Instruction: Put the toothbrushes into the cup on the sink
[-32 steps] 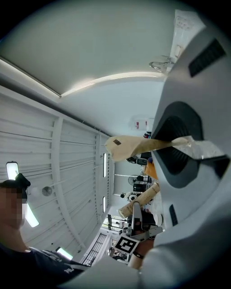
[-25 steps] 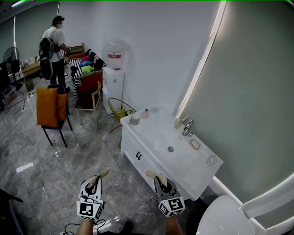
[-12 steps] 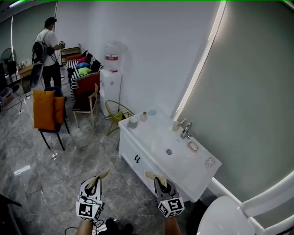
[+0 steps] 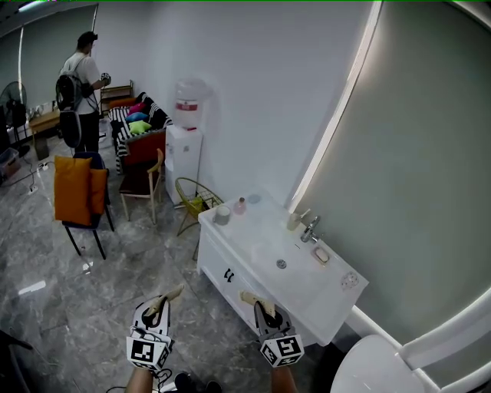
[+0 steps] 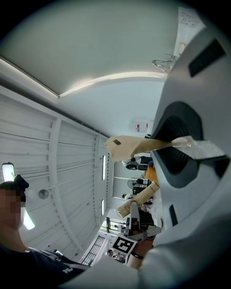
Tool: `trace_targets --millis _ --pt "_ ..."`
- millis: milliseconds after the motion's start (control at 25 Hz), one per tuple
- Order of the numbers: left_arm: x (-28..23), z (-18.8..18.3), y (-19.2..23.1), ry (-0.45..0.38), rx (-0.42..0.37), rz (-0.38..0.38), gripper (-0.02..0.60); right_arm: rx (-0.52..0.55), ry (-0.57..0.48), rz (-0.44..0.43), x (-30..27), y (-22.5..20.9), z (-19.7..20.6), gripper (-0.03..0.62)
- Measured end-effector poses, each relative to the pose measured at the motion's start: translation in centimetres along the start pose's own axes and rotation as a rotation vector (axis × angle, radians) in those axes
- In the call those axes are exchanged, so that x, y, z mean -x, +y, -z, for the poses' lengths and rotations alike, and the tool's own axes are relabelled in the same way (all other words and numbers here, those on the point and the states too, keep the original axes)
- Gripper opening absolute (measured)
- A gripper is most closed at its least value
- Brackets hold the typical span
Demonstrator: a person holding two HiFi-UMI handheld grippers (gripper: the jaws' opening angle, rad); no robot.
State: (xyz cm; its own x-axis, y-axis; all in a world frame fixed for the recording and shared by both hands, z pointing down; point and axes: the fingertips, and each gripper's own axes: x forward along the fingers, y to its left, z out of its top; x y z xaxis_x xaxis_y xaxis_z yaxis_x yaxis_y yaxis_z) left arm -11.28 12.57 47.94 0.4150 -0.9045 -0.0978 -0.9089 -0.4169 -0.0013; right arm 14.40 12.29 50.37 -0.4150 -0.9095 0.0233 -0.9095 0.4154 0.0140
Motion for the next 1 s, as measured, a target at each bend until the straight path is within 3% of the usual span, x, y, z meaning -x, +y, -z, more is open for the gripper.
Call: trace_targets --millis 1000 --pt "-1.5 0.0 -5.1 -0.005 -0.005 -0.020 0.045 -0.002 -0.009 -0.021 2.3 -4.7 0.0 0.048"
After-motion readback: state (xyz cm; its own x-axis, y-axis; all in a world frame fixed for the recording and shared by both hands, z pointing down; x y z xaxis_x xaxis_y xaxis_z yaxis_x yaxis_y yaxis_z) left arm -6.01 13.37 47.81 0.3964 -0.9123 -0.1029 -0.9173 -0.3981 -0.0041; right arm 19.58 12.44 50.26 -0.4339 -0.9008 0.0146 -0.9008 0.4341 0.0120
